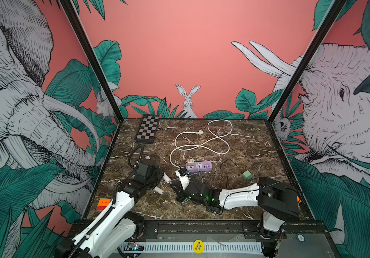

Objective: Charge the electric toothbrush
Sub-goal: Insert the charging cable into the electric toothbrush.

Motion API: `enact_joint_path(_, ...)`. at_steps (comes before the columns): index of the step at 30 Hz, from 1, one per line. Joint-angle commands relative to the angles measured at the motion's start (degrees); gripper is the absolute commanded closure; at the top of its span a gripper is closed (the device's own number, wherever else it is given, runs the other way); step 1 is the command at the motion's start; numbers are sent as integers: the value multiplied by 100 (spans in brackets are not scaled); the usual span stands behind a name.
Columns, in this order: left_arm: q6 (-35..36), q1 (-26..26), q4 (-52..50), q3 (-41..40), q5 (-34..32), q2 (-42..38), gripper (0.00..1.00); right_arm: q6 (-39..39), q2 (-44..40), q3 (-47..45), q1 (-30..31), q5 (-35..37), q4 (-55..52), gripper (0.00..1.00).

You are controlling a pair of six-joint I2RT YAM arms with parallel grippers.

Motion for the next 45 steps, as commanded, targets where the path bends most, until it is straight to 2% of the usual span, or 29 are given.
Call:
enact_joint_path(1,47,-57,-225,84,51,-102,100,-7,-59,143,-51,155,221,100)
enact_joint_path(28,-176,-96,-198,7,-46,-138,100,157,14,75,-44,-1,514,100)
enact_joint_path(45,-128,-112,-264,-20,-80,-108,100,-34,-82,149,-18,-93,440,100)
